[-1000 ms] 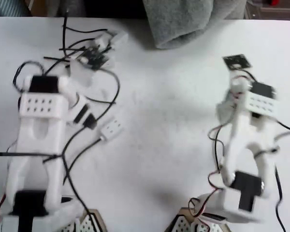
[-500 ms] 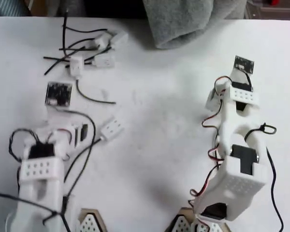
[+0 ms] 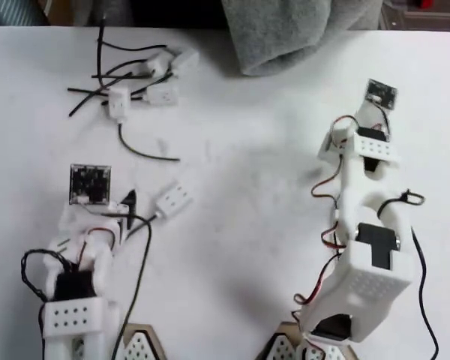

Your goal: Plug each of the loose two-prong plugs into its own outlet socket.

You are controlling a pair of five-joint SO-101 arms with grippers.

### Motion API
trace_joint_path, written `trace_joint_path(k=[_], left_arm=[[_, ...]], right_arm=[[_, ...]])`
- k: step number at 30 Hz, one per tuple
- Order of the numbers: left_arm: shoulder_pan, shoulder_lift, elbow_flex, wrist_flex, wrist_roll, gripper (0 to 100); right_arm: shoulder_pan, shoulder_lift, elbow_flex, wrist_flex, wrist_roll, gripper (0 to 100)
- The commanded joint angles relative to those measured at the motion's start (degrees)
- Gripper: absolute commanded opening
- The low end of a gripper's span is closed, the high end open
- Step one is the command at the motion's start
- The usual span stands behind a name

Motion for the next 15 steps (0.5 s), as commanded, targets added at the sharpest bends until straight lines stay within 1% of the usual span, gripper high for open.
trace_joint_path(k=[1,5,8,15], left_arm=[[-0.22,-6.55,0.09,3.87,-0.70,25],[-0.22,-12.18,0.35,8.26,-0.70,25],[-0.22,-15.43,2.20,8.62,-0.70,25],[-0.22,-20.88,4.04,9.93,-0.70,25]], right_arm=[[-2.33,-0.57,-2.29,-1.19,-0.44,27.1],[-2.59,-0.66,-2.29,-1.80,-0.44,27.1],[-2.24,-1.80,-2.81,-1.63,-0.44,27.1],[-0.04,-9.45,-5.63,8.04,-0.44,27.1]])
